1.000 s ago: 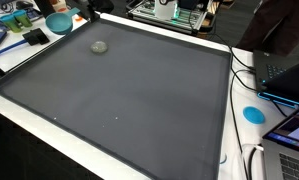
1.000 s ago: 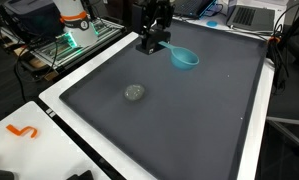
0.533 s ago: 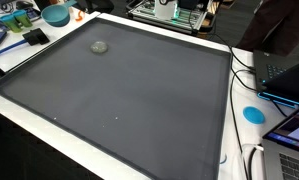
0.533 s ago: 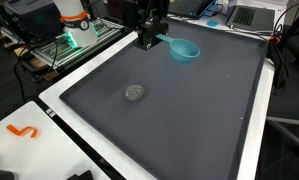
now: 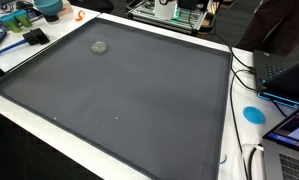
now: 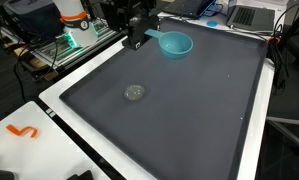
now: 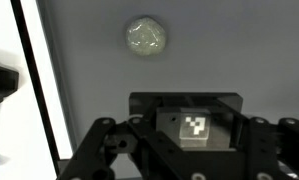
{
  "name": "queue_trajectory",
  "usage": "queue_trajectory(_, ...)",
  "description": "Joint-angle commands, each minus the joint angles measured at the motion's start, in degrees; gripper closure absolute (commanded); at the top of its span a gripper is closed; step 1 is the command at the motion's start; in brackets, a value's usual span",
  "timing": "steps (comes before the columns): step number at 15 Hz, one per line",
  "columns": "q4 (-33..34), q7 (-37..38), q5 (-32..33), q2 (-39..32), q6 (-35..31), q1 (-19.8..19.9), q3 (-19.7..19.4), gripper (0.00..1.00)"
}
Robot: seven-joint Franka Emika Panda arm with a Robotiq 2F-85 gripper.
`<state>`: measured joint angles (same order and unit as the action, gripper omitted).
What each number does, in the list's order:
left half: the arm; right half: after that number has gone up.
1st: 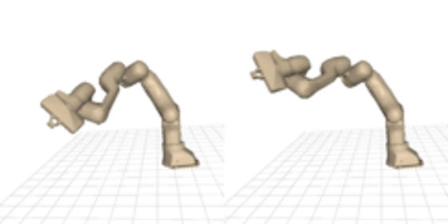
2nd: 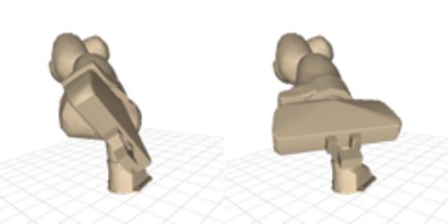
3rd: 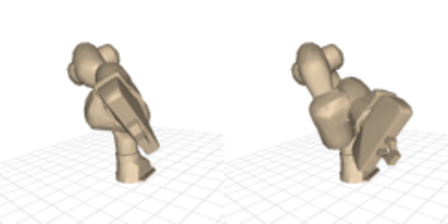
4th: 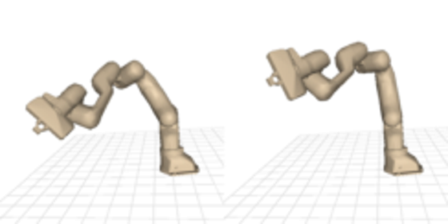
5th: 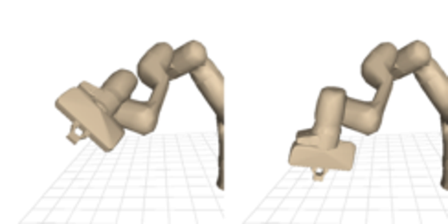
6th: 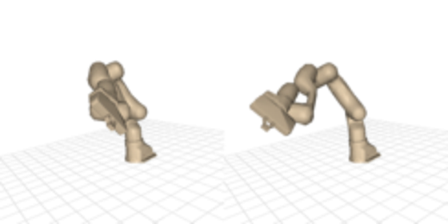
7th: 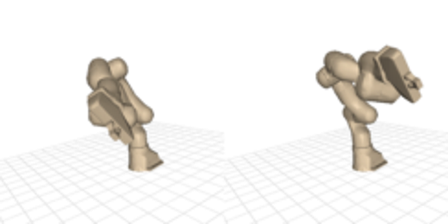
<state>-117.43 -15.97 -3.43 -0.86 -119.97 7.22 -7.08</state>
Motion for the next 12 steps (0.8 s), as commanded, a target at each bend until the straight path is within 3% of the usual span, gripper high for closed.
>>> queue_trajectory(1, -2.3, -6.4, -6.0, 2.4, -0.2, 1.8, -1.8, 0.72)
queue_trajectory(12, -4.2, -23.2, -20.7, 1.7, 1.0, 6.0, -7.0, 0.72)
